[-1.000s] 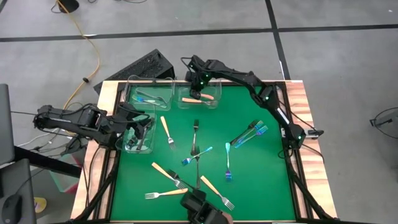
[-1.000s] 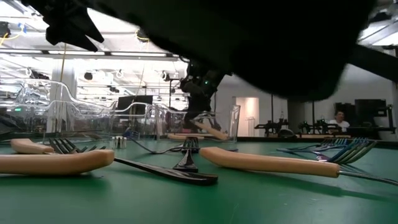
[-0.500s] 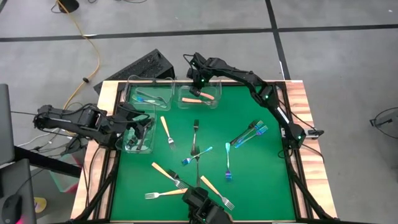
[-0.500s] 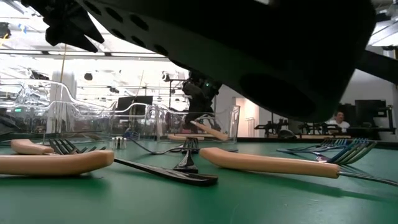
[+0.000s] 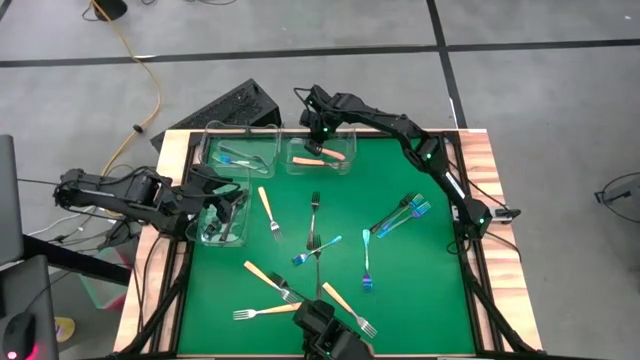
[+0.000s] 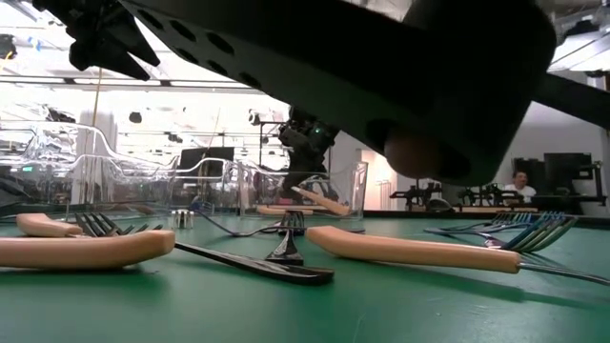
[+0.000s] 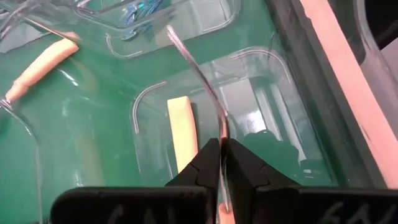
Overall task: Sort silverware by color (type)
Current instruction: Put the yellow fork into the top right transparent bin, then put the black fork into the middle left transparent bin
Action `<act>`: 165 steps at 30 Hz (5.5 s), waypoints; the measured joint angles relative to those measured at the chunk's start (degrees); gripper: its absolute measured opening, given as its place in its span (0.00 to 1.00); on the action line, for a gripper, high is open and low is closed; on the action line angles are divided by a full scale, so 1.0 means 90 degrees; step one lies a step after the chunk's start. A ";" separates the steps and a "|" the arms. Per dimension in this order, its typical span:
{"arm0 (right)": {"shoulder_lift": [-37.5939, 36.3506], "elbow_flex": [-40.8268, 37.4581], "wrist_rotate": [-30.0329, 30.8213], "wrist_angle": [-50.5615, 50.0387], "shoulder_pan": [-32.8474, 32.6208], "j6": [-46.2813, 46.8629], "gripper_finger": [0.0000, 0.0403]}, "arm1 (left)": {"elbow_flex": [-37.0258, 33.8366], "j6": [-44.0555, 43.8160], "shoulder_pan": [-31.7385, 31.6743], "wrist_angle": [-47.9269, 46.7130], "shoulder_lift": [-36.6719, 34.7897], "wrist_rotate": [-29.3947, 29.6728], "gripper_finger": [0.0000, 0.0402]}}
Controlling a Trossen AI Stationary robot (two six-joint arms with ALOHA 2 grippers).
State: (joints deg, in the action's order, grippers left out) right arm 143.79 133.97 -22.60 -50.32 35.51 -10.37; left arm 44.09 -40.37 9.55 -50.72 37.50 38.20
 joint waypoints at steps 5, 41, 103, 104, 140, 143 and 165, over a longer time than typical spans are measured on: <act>0.0000 0.0000 0.0004 0.0009 0.0000 -0.0018 0.17 | 0.0001 0.0001 -0.0001 0.0000 0.0000 0.0000 0.58; -0.3910 0.0000 0.0245 -0.0799 0.0073 -0.0019 0.20 | 0.0000 -0.0064 -0.0001 0.0045 0.0000 0.0011 0.58; -0.7791 -0.0109 0.1369 -0.4411 -0.0862 0.1306 0.20 | 0.1431 0.0218 -0.0652 0.3243 0.5110 -0.2358 0.58; -0.7791 -0.0109 0.1369 -0.4411 -0.0862 0.1300 0.20 | 0.1464 0.0090 -0.0656 0.3243 0.5257 -0.2264 0.58; -0.7822 -0.0112 0.1359 -0.4411 -0.0862 0.1341 0.20 | 0.2524 -0.1064 -0.1009 0.3158 0.8390 -0.1834 0.23; -0.7824 -0.0112 0.1359 -0.4411 -0.0862 0.1341 0.20 | 0.2524 -0.0881 -0.1022 0.3227 0.8399 -0.1906 0.07; -0.8112 -0.1461 0.1354 -0.4111 -0.0864 0.0925 0.20 | 0.2495 0.0581 -0.0744 0.4043 0.5262 -0.1082 0.00</act>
State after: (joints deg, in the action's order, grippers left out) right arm 70.78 120.82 -10.41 -87.32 27.73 -2.04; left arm 66.54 -35.14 2.85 -14.33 84.86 28.45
